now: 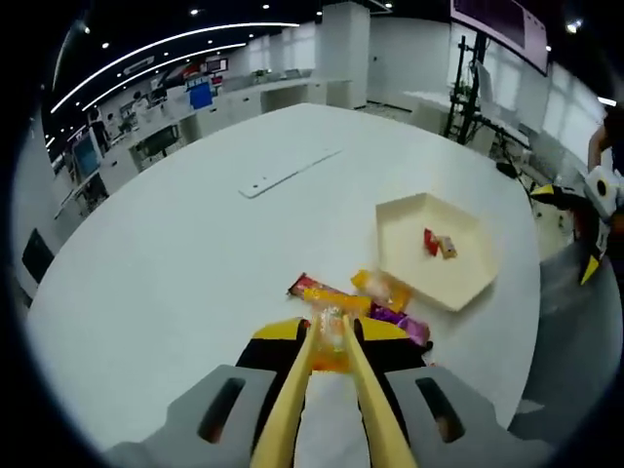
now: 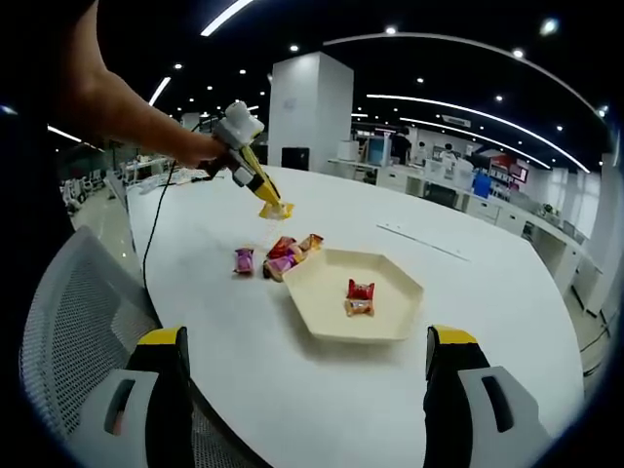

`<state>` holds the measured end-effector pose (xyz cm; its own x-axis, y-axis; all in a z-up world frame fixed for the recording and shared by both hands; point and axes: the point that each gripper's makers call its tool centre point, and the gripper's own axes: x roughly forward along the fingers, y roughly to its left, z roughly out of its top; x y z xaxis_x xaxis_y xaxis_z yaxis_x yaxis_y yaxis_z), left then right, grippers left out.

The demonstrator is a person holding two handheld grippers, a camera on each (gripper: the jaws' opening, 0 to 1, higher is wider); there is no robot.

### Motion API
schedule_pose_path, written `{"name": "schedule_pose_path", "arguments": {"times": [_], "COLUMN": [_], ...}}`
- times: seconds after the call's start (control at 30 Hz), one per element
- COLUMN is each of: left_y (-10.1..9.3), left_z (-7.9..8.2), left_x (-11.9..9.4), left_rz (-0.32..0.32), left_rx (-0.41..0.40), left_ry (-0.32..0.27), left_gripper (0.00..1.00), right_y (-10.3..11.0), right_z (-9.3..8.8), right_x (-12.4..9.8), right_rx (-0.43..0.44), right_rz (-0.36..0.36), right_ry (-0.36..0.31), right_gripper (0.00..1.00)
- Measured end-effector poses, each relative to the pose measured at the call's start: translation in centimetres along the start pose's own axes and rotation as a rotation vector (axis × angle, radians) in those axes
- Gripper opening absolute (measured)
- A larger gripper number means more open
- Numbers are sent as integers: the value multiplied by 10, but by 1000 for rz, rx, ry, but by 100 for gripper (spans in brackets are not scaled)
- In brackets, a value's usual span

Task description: Place the target food into the container with the food tongs after gripping and lifting it, then release it inside without dropping or visibly crushing the food.

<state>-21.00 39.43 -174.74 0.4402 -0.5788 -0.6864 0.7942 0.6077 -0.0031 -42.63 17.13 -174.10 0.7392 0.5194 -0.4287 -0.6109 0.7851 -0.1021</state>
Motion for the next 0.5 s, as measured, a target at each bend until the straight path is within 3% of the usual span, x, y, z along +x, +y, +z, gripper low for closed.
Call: {"name": "schedule_pose_path", "arguments": {"times": [0.5], "left_y": [-74], "left_z": [52], "left_x": [39], "left_rz": [-136], "left_rx": [107], "left_ry": [-17], "left_gripper": [16], "right_y": [-7], "right_z": [1], "right_x": [-2], "right_rx": [-10], "right_rz": [-30], "right_ry": [-7], "right_gripper": [99]}}
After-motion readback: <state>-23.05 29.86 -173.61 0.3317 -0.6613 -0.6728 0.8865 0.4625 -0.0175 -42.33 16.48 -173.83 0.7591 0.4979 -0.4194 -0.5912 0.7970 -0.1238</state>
